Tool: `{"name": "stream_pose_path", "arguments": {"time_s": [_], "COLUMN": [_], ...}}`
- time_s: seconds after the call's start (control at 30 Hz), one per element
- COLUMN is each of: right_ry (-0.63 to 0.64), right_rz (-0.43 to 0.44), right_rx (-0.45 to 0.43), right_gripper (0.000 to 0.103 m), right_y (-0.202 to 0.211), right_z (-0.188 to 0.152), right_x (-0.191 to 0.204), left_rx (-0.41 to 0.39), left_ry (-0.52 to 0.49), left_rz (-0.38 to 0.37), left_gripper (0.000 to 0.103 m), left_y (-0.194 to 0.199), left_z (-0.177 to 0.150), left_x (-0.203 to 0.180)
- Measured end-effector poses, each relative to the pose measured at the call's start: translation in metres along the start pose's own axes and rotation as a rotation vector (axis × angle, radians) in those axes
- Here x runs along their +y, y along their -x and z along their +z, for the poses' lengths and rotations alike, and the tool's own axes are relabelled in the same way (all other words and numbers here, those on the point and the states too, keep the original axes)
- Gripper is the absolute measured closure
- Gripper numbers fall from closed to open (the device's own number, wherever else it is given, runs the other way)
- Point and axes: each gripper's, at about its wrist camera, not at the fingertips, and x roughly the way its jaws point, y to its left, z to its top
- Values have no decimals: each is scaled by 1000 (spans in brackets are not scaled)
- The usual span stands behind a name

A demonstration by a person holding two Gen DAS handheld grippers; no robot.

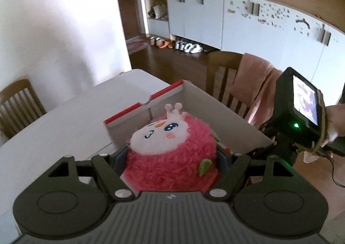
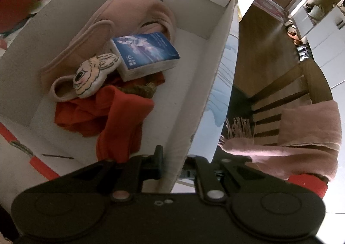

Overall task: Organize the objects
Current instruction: 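Carry the pink plush with the left gripper over the box and release it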

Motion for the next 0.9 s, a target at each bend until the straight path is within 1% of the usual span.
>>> {"name": "stream_pose_path", "arguments": {"time_s": [0.2,0.43,0.57,0.73,0.9], "right_ry": [5,13,14,14,13], "right_rz": [10,15,20,20,14], "right_rx": [-6,-2,-4,-4,-9], "right_gripper": [94,94,94,94,94], "right_y": [2,0,0,1,4], "right_z": [0,-1,-1,-1,-1], "right_x": [0,-1,-2,-2,0], "left_rx": [31,74,102,126,154], "left_ry": [-58,-93,-116,-148,-151], "left_rz": [11,17,4,-6,-8], "left_gripper": [25,25,24,24,24], "left_y": [-38,-66,-84,-97,-105], "left_z": [6,7,5,1,-1], "left_x": [-18,-25,-30,-38,-39]}}
